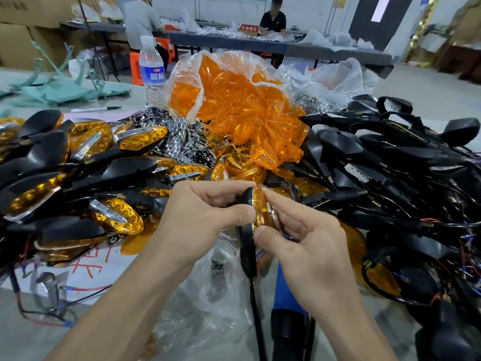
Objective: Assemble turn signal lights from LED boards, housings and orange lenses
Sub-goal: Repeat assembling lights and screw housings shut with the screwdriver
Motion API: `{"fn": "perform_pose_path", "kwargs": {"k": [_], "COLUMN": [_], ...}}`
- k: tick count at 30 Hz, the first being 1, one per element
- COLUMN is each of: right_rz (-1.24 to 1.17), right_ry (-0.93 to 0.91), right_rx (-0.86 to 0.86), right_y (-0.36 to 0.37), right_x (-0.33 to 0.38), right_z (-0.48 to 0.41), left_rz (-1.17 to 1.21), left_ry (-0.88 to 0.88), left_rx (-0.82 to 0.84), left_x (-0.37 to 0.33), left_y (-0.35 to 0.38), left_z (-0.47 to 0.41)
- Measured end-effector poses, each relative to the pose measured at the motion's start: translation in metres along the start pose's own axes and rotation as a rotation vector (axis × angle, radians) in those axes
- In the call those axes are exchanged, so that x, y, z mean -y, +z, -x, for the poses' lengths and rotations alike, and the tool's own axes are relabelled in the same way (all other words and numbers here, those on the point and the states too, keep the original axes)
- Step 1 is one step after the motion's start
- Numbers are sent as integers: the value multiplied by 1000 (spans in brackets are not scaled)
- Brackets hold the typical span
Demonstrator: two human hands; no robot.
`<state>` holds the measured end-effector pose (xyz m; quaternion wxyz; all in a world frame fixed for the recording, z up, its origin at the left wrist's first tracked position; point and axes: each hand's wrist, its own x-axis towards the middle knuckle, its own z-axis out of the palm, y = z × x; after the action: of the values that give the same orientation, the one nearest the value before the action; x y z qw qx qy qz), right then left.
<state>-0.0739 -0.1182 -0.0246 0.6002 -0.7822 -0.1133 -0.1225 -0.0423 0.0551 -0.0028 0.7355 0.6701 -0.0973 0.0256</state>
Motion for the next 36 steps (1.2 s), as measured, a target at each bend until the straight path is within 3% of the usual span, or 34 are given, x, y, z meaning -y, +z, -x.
{"fn": "perform_pose_path", "kwargs": {"k": [6,10,19,30,36], "right_rz": [-57,45,116,138,-14], "right_ry": [60,39,16,-62,-70], "right_rx": [11,-17,89,-33,-70], "right_y": [-1,-3,-6,1,8], "right_x": [0,-1,12,-3,-3], "right_z": [-1,1,-3,6,2], "left_rz": [-15,-42,-119,-30,51], "left_ry": [-21,-21,-59,-1,-25], "left_rx": [30,39,-3,3,58], "left_x": [-2,-3,6,4,2], "left_y": [0,0,3,6,3], "left_z": [-1,-1,2,4,3]}}
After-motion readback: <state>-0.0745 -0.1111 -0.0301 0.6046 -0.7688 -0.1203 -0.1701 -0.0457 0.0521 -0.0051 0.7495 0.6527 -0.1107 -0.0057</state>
